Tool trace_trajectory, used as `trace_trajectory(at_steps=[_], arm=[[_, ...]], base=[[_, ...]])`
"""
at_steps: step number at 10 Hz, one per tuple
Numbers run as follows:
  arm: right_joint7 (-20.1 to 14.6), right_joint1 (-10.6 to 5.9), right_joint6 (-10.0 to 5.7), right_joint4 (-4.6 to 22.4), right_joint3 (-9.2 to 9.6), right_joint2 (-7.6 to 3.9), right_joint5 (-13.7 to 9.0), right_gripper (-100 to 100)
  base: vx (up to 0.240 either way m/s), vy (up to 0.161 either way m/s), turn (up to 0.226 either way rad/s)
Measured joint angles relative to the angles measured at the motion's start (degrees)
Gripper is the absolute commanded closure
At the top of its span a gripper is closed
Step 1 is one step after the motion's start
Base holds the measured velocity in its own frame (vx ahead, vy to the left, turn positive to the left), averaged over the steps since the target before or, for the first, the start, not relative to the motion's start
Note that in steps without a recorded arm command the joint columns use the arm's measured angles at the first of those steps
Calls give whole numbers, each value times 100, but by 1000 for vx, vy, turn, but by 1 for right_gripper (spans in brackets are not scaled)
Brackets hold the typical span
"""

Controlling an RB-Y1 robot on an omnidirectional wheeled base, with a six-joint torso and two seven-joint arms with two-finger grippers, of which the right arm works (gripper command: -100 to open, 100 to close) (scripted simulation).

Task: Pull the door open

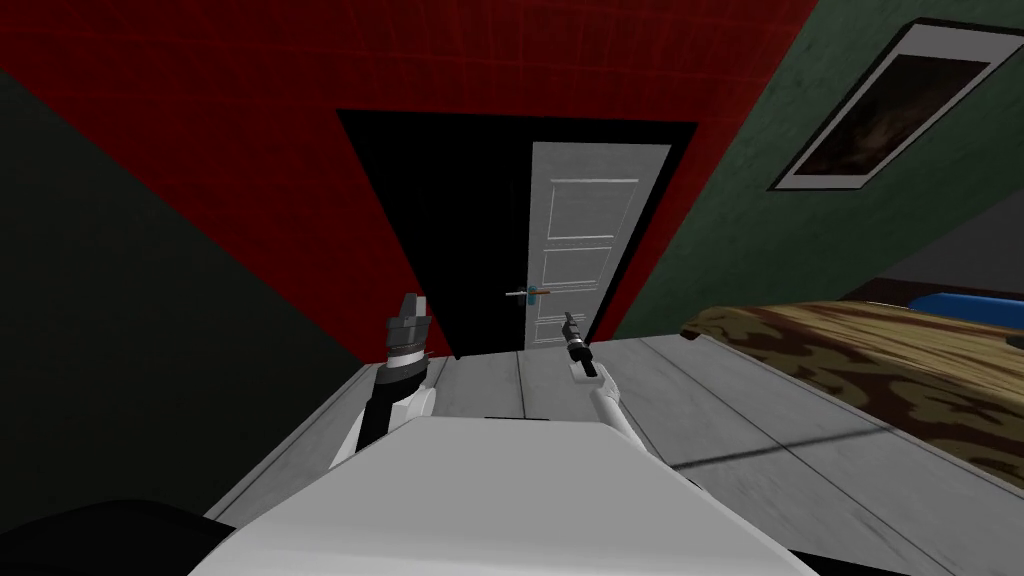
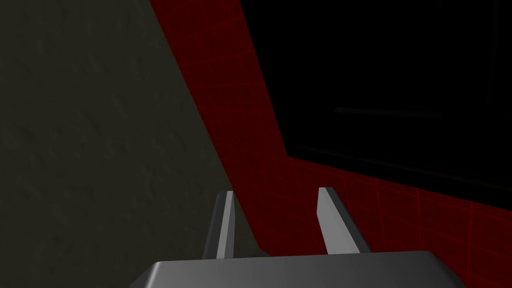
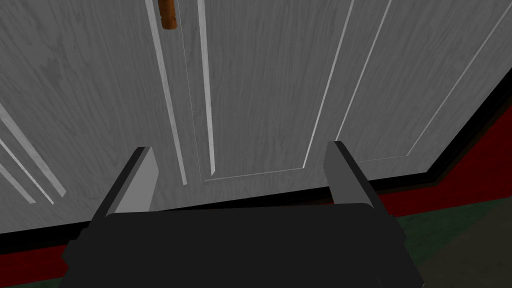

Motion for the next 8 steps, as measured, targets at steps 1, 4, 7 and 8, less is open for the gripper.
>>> trace_trajectory(at_steps=[1, 4, 7, 8], arm=[[-28, -112, -7, 176, -34, -5, 48, -100], [-131, -407, 4, 621, -118, -43, 179, -100], [-218, -659, 40, 985, -188, -55, 307, -100], [-239, -746, 29, 1128, -217, -58, 344, -100]], base=[[100, -19, 81], [101, -24, 71], [87, -20, 67], [96, -23, 56]])
